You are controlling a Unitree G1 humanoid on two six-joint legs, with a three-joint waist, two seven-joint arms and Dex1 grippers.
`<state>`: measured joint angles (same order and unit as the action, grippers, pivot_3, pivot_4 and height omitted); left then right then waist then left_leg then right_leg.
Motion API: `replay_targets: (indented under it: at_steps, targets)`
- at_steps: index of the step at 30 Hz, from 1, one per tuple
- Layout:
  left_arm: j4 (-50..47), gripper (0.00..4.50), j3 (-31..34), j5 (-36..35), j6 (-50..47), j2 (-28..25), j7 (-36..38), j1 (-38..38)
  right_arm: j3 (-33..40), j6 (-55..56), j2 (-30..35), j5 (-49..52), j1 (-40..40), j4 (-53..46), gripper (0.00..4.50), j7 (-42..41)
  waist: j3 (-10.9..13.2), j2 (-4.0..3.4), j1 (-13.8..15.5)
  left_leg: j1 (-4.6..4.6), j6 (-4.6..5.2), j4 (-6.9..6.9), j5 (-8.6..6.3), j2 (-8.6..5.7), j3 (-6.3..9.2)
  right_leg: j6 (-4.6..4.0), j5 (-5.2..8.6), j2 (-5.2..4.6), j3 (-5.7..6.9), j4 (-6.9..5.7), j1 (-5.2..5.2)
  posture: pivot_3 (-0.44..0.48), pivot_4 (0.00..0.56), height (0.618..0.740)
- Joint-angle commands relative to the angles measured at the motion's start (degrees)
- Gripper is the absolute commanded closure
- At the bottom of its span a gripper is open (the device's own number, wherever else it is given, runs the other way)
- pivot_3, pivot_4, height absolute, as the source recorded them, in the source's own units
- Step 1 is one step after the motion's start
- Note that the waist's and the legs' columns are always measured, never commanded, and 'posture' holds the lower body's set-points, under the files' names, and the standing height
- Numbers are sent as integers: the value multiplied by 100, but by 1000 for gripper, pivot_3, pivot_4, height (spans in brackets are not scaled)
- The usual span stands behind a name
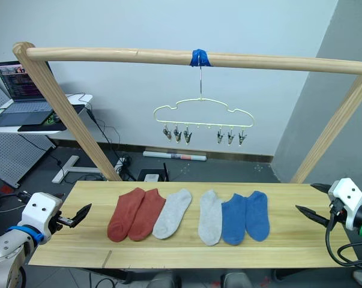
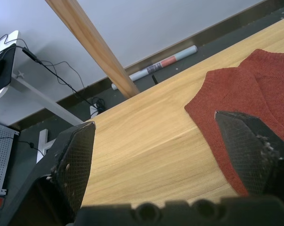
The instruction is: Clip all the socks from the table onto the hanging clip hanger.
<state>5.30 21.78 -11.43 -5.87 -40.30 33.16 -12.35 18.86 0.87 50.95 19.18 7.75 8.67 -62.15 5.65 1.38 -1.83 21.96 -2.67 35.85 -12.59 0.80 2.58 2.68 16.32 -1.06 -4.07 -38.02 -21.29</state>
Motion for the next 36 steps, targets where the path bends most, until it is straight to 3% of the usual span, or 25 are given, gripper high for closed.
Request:
replay_targets:
  at_steps: [1, 13, 17, 24, 30, 36]
  targets:
    - [80, 0, 188, -50, 162, -68, 46, 54, 86, 138, 13, 20, -111, -56, 35, -22, -1, 0, 0, 0, 0, 0, 0, 0, 0, 0, 0, 0, 0, 0, 0, -8, 31, 740]
    - [668, 0, 310, -43, 1094, -63, 144, 268, 199, 287, -15, -1, 41, 18, 35, 79, -70, 9, -2, -4, 0, 3, 0, 0, -4, 1, -1, 1, -2, -2, 2, -26, 28, 740]
    - [572, 0, 337, -475, 944, 10, 458, 345, 215, 306, -29, 7, 121, -35, 35, 141, -80, 7, -4, -6, 0, 4, 0, 0, -4, 1, -1, 1, -2, -5, 3, -32, 29, 740]
    - [470, 0, 160, -403, 879, 32, 412, 400, 225, 338, -62, 4, 262, -144, 35, 257, -83, 5, -11, -8, 0, 4, 0, 0, -5, 1, -1, 2, -3, -5, 5, -50, 40, 740]
    - [40, 0, -7, -440, 680, 407, 134, 640, 232, 170, -129, 67, 427, -549, 35, 405, -79, 6, -14, -8, 0, 9, 0, 0, -5, 2, -1, 2, -3, -6, 9, -76, 64, 740]
    - [-633, 0, -298, -639, -9, 942, -140, 952, 143, -398, -227, 245, 617, -1548, 35, 559, -17, 3, -53, -9, 0, 11, 0, 1, -3, 4, -2, 2, -5, -8, 12, -113, 107, 740]
